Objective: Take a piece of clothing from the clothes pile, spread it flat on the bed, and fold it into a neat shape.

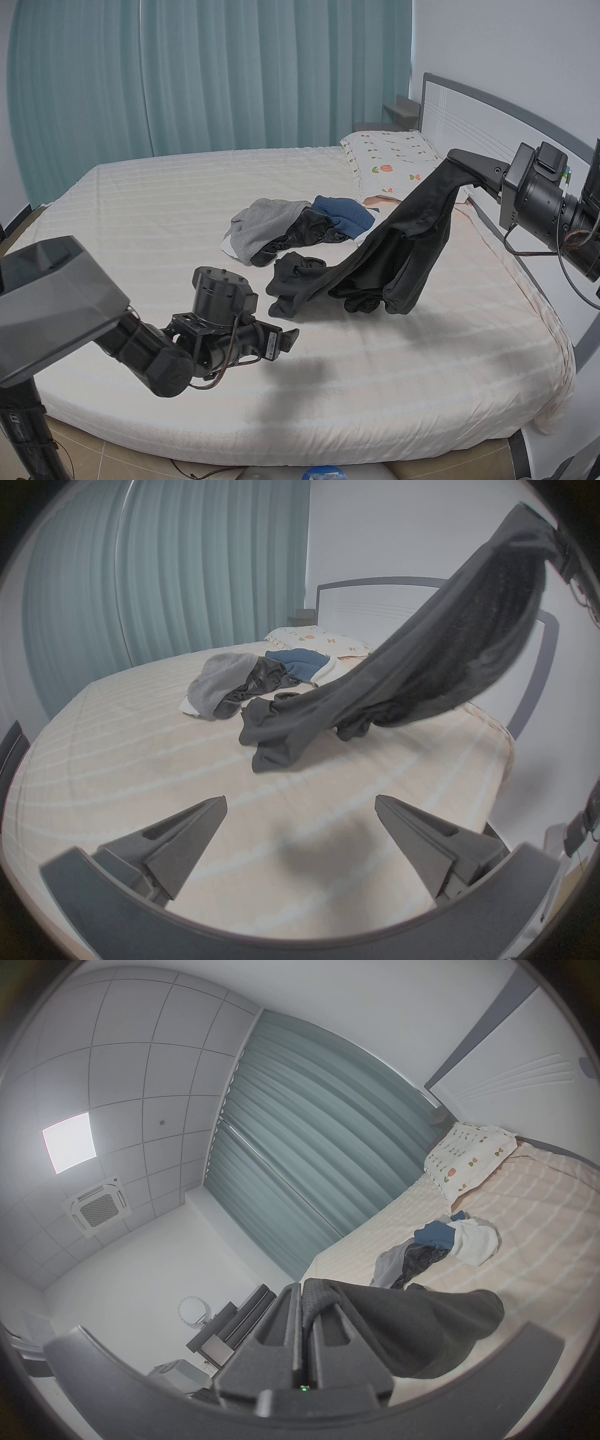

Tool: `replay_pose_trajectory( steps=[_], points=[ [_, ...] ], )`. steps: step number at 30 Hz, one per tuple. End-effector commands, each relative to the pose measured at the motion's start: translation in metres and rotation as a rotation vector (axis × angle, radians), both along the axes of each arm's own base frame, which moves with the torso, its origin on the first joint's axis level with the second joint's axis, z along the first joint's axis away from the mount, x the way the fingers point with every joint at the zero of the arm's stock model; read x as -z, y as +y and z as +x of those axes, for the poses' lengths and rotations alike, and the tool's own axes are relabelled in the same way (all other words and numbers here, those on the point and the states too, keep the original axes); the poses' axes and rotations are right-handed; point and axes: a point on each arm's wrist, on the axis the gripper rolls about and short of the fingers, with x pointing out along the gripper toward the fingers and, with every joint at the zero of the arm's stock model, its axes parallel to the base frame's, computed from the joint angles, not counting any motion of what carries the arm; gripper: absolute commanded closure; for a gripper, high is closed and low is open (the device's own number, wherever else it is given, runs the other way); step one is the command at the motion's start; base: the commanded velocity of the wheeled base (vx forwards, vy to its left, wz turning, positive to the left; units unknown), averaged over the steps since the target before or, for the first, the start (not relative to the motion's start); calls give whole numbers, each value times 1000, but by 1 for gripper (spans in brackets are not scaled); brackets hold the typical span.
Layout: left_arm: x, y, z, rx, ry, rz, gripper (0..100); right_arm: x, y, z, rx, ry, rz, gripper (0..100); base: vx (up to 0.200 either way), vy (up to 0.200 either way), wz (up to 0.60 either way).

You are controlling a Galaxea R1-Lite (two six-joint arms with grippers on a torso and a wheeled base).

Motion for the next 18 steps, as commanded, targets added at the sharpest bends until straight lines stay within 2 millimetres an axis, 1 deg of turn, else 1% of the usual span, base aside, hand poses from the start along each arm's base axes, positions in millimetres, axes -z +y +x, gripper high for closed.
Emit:
replay_pose_trajectory(
  steps=[1, 6, 11, 13, 14, 15, 18],
  points=[
    [31, -17, 19, -8, 23, 26, 0, -4, -1, -3, -1, -16, 6, 100, 0, 0, 0],
    [39, -26, 33, -12, 8, 23, 0, -6, -2, -3, -3, -22, 10, 100, 0, 0, 0],
    [55, -30, 41, -33, 12, 43, 0, -7, -1, -4, -8, -26, 12, 100, 0, 0, 0],
    [61, -33, 48, -42, 12, 45, 0, -5, -1, -4, -6, -23, 9, 100, 0, 0, 0],
    [61, -33, 49, -43, 10, 45, 0, -5, -1, -4, -6, -23, 9, 100, 0, 0, 0],
    [72, -35, 56, -64, 12, 52, 0, -5, -2, -4, -6, -21, 9, 100, 0, 0, 0],
    [79, -40, 67, -89, -10, 43, 0, -5, -3, -5, -6, -21, 9, 100, 0, 0, 0]
  ],
)
